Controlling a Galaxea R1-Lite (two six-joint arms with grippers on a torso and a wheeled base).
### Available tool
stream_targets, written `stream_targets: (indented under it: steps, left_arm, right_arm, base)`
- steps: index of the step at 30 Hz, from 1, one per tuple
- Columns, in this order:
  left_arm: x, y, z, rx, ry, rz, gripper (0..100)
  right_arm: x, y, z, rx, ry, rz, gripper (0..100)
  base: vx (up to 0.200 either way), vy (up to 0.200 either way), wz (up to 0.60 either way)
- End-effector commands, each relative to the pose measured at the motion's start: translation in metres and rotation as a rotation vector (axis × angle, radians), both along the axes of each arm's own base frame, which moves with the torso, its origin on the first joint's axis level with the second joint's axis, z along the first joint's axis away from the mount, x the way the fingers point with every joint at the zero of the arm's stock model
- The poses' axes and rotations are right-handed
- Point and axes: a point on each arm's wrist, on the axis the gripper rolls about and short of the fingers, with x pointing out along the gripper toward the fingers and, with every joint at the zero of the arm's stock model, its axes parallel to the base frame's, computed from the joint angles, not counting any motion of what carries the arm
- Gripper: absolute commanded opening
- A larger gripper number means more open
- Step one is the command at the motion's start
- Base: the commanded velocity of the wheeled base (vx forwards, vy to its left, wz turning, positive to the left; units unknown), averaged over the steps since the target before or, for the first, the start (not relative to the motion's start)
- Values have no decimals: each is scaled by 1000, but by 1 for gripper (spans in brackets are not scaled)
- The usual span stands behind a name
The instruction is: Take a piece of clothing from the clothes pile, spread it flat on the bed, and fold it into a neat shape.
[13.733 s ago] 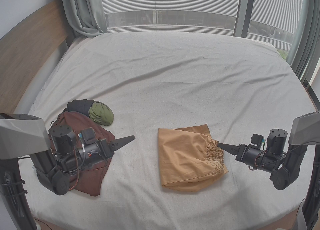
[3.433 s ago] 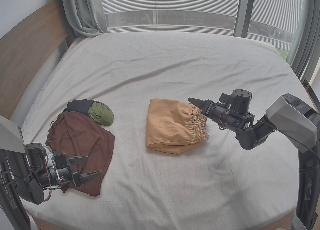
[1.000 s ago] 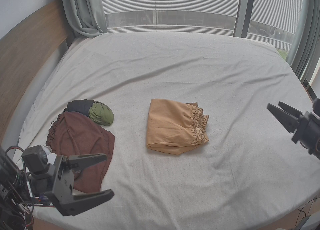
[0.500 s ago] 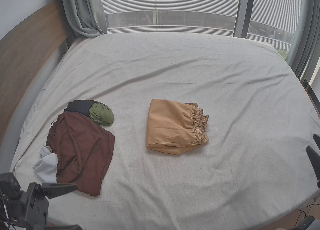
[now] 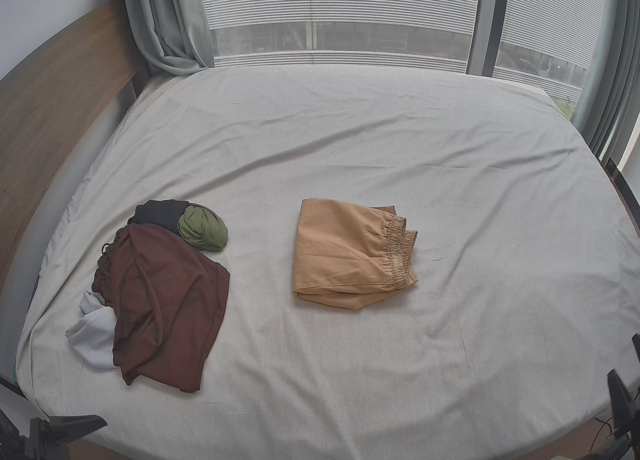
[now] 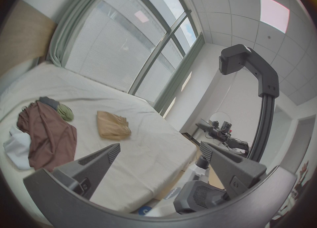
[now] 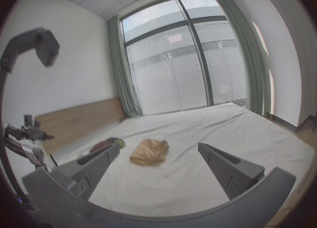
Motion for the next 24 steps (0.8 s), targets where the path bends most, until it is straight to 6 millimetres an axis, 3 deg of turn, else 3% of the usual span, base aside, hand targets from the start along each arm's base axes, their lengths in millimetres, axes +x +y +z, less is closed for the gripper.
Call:
stream_targets:
  steps: [1,4,6,11,18,24]
  left_arm:
    - [-14,4,-15,34,-142,138,100]
    - [-12,5,-21,102,-146,220,100]
    - [-10,7,-28,196,-123,362,100]
    - [-8,7,-29,200,-84,565,100]
    - [-12,8,-31,257,-134,815,100]
    - [-15,9,-33,278,-180,829,100]
  right_arm:
    - [-7,-1,-27,-87,59,-172,100]
    - [-7,-3,-27,-63,64,-274,100]
    - [-7,-5,-27,-38,71,-353,100]
    - [-7,-7,-27,-39,76,-444,100]
    - [-7,-4,-26,-52,65,-316,100]
    - [-7,-5,-26,-68,64,-344,100]
  base:
    - [0,0,0]
    - [0,0,0]
    - [0,0,0]
    - [0,0,0]
    - [0,0,0]
    - [0,0,0]
